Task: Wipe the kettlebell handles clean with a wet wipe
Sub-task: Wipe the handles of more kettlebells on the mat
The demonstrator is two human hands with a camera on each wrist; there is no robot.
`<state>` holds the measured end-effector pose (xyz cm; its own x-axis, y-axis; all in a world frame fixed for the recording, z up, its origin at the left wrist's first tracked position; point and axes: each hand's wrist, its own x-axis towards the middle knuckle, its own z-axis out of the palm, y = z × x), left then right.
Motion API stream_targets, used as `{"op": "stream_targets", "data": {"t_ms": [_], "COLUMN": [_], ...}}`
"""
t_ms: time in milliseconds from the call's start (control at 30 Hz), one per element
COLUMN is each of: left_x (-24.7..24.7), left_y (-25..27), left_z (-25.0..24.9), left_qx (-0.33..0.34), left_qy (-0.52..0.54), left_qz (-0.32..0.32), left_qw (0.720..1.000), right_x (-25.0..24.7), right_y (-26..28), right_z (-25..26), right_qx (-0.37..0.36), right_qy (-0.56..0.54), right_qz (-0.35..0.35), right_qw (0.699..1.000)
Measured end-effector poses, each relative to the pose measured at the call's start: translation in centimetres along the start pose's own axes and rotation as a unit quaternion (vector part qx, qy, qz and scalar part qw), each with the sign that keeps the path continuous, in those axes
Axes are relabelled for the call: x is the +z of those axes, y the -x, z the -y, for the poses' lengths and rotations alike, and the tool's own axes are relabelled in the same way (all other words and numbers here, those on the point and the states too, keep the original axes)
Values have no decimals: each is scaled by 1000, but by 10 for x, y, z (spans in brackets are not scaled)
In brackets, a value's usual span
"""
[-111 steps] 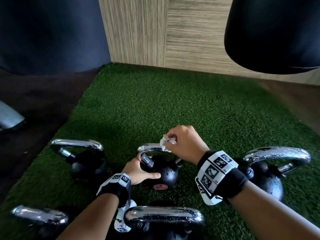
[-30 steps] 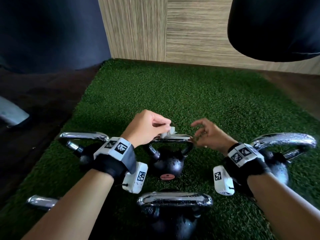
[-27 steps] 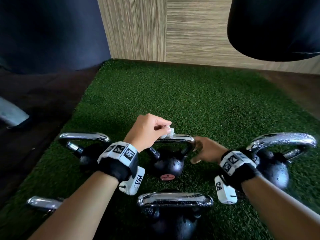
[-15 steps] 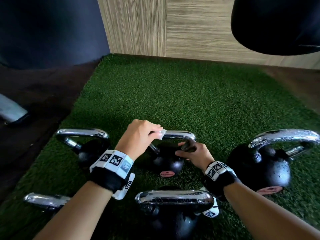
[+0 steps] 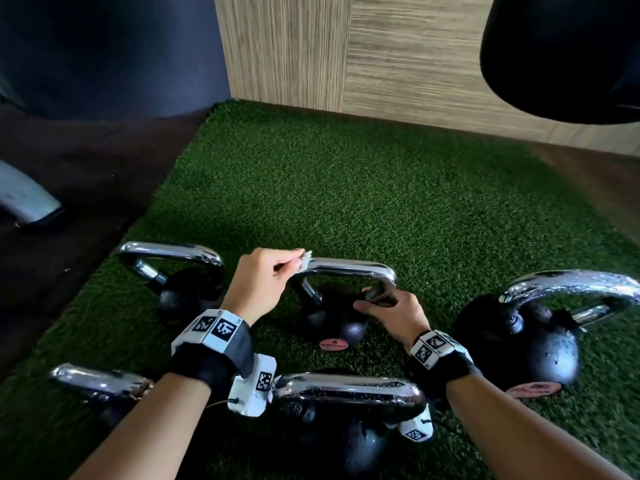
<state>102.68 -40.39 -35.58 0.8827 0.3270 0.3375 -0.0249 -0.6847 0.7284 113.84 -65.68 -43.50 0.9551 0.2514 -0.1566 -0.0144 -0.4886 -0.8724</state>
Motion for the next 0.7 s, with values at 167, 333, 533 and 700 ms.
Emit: {"op": "stream_targets", "data": {"t_ms": [167,333,533,700], "left_x": [7,19,42,38], "left_y": [9,18,30,30], "left_z": [30,40,52,53], "left_qx": [-165,-144,-183,-198], "left_qy": [230,269,248,228], "left_qz": [58,27,94,146], "left_qw": [957,952,947,942], "right_x": [0,-1,-4,-9], "right_y": [-1,0,2,1], "right_z": [-1,-2,2,15], "right_qx": [7,2,9,-11], "right_qy": [-5,-15,-8,29], "right_qz": [6,14,26,57], "right_qw": [1000,1000,1000,998]}}
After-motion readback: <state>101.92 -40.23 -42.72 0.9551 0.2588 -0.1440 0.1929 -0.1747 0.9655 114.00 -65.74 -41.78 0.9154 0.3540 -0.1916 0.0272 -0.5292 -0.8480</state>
